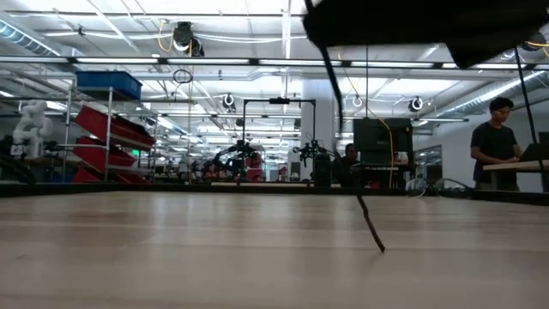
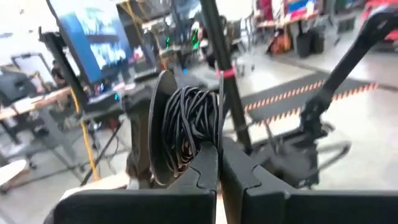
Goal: Coil cords
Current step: Coil the black wire onto the black spool
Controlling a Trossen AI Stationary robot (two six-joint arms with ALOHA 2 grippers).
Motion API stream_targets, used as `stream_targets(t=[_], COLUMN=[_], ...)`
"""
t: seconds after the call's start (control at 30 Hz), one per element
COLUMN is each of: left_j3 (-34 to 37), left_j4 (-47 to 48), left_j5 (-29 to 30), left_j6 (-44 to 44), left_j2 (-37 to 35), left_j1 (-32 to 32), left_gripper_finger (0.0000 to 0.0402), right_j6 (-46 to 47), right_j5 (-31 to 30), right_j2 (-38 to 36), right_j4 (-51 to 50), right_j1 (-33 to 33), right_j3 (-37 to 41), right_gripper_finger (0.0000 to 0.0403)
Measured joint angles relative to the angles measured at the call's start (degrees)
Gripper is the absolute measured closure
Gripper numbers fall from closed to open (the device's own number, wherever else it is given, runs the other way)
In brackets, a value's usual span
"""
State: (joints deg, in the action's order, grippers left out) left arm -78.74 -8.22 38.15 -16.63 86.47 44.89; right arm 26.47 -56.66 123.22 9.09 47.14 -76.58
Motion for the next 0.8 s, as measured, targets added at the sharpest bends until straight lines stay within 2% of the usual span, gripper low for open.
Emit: stream_targets(t=[0.3,0.67,0.8], left_j3=[0.0,0.0,-0.2], left_j4=[-0.5,0.3,2.3], left_j5=[1.4,1.5,1.6], left_j6=[-2.8,-3.3,-0.1], left_j2=[-8.0,-17.2,-17.7], left_j1=[1.8,2.1,2.1], left_gripper_finger=[0.0399,0.0399,0.0399], right_j6=[11.7,16.2,14.8], right_j5=[2.8,3.1,3.5], right_j2=[0.0,-0.3,-1.3], right_j4=[-11.9,-18.7,-19.7], right_j1=[0.7,0.7,1.0], right_j3=[0.0,0.0,0.1], right_gripper_finger=[0.0403,0.0403,0.0402])
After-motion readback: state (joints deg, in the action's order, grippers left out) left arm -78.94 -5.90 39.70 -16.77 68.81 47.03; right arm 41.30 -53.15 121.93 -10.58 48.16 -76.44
